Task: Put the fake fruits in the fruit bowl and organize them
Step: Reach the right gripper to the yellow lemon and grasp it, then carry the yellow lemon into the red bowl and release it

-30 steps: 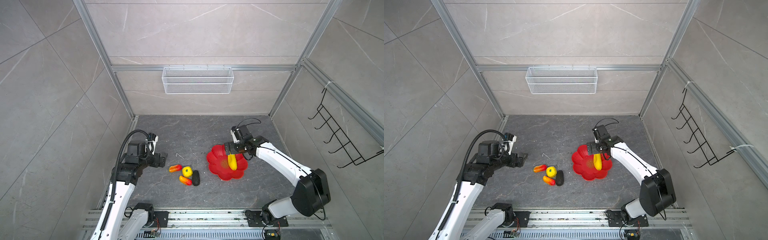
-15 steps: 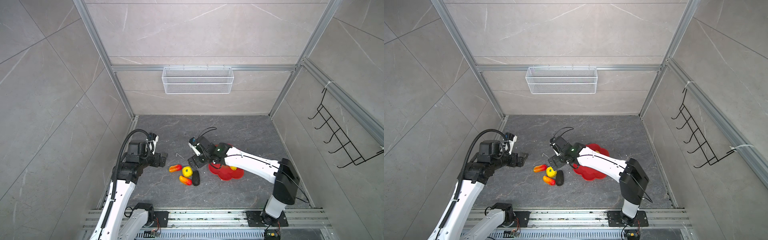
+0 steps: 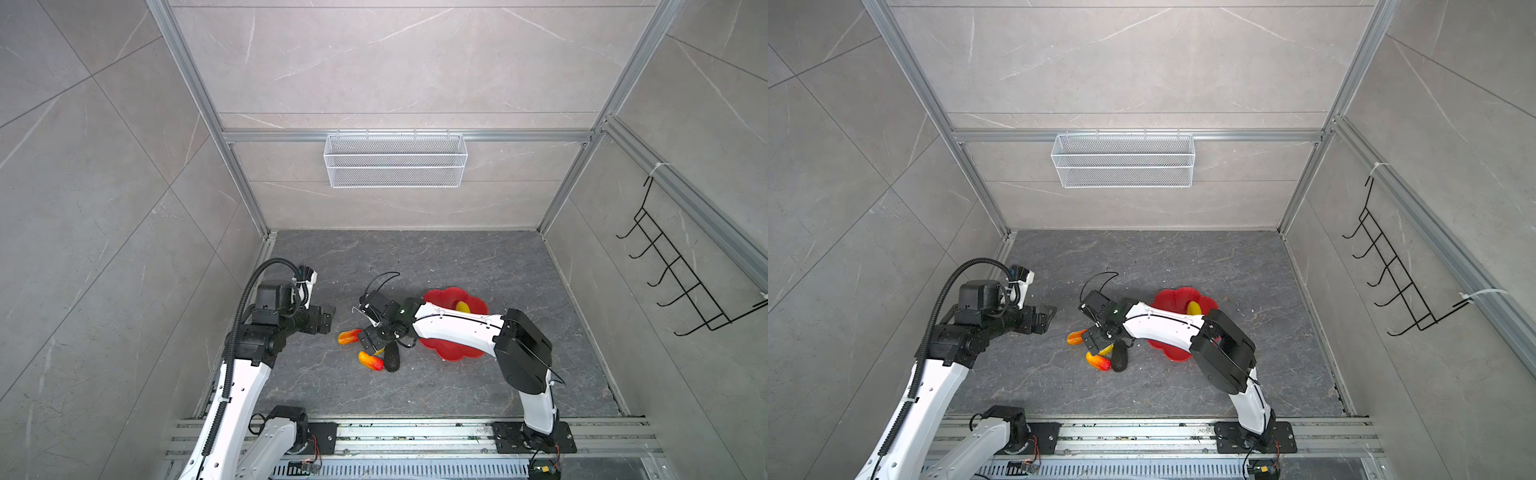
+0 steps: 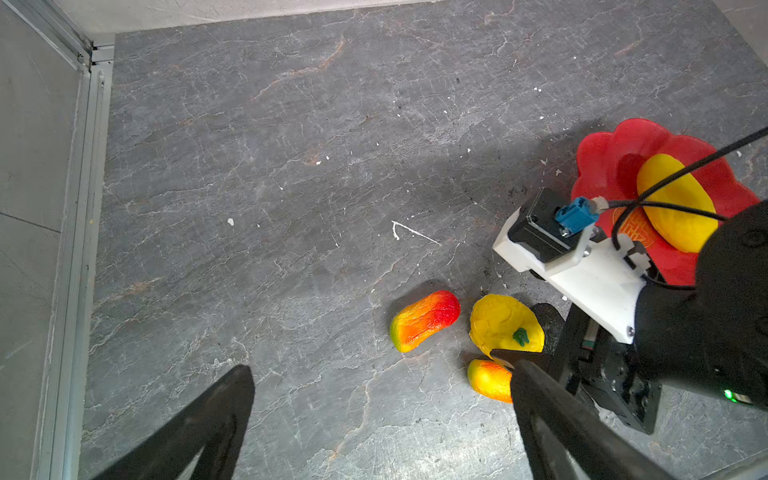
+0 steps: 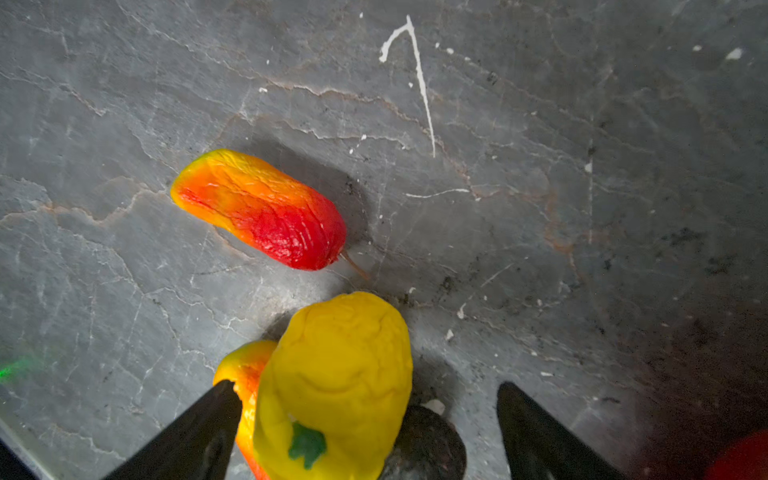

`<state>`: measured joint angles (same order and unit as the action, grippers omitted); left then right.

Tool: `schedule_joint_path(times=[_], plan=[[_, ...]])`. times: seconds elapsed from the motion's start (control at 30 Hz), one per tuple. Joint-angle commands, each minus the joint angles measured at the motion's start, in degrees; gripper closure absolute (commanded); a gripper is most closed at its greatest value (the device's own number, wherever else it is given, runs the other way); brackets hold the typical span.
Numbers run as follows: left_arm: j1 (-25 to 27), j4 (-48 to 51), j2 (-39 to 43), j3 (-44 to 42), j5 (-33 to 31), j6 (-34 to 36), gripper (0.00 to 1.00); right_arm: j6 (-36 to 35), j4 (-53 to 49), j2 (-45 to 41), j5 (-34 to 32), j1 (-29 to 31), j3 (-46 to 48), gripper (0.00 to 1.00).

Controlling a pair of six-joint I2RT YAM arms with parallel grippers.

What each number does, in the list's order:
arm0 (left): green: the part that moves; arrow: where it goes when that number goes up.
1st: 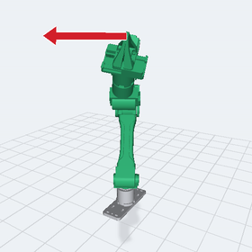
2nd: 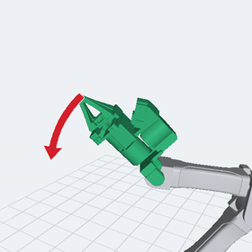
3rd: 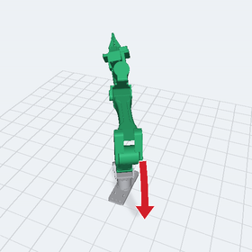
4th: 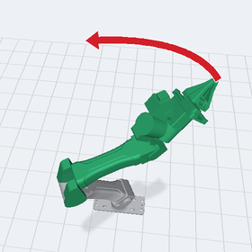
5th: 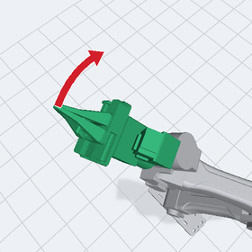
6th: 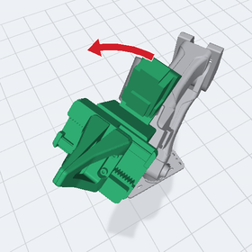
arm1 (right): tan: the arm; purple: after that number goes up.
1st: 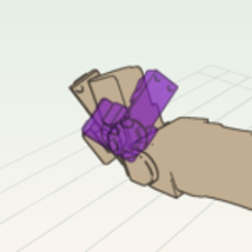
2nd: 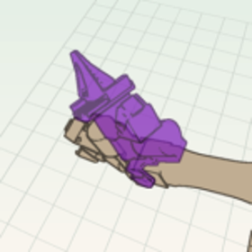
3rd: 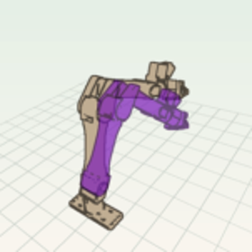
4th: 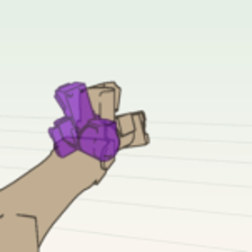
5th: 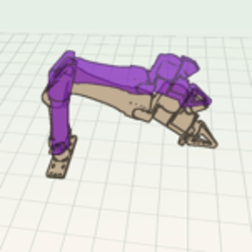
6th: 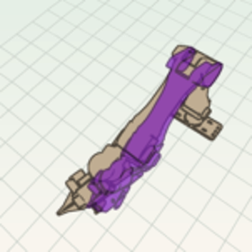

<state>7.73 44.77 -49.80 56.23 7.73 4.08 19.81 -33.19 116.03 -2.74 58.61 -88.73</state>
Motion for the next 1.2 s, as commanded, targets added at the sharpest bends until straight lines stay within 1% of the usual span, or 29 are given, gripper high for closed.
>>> schedule_joint_path(times=[0.0, 0.17, 0.23, 0.47, 0.57, 0.67, 0.83, 0.97, 1.1, 1.17], plan=[[-0.26, -0.83, 0.66, 0.43, 0.18, -0.21, 0.0, 1.79, 0.8, 1.94, -0.42, 0.37, -1.26, 0.04], [-0.26, -0.83, 0.46, 0.46, 0.17, -0.2, 0.0, 1.98, 1.46, 3.57, -0.1, 0.4, -1.62, 0.12], [-0.26, -0.85, 0.45, 0.41, 0.1, -0.21, 0.0, 1.98, 1.55, 4.07, -0.03, 0.41, -1.89, 0.17], [-0.26, -0.88, 0.43, 0.37, 0.1, -0.2, 0.0, 1.73, 0.87, 3.82, -0.22, 0.39, -2.67, 0.45], [-0.25, -0.84, 0.45, 0.36, 0.07, -0.21, 0.0, 0.97, -0.34, 2.08, -1.65, 0.37, -3.21, 0.49], [-0.26, -0.87, 0.47, 0.32, 0.18, -0.21, 0.0, -0.56, -1.7, -1.4, -4.07, 0.15, -3.71, 0.5], [-0.26, -0.82, 0.65, 0.32, 0.14, -0.21, 0.0, -2.96, -3.75, -9.1, -6.66, -2.83, -1.87, 0.5], [-0.26, -0.87, 0.67, 0.25, 0.22, -0.21, 0.0, -4.14, -4.35, -16.59, -9.05, -7.86, 3.84, 0.51], [-0.23, -0.83, 0.54, 0.34, 0.36, -0.21, 0.0, -4.74, -4.13, -23.2, -10.17, -15.29, 11.59, 0.51], [-0.26, -0.74, 0.42, 0.36, 0.36, -0.17, 0.0, -5.05, -3.63, -24.94, -10.26, -18.39, 14.54, 0.51]])
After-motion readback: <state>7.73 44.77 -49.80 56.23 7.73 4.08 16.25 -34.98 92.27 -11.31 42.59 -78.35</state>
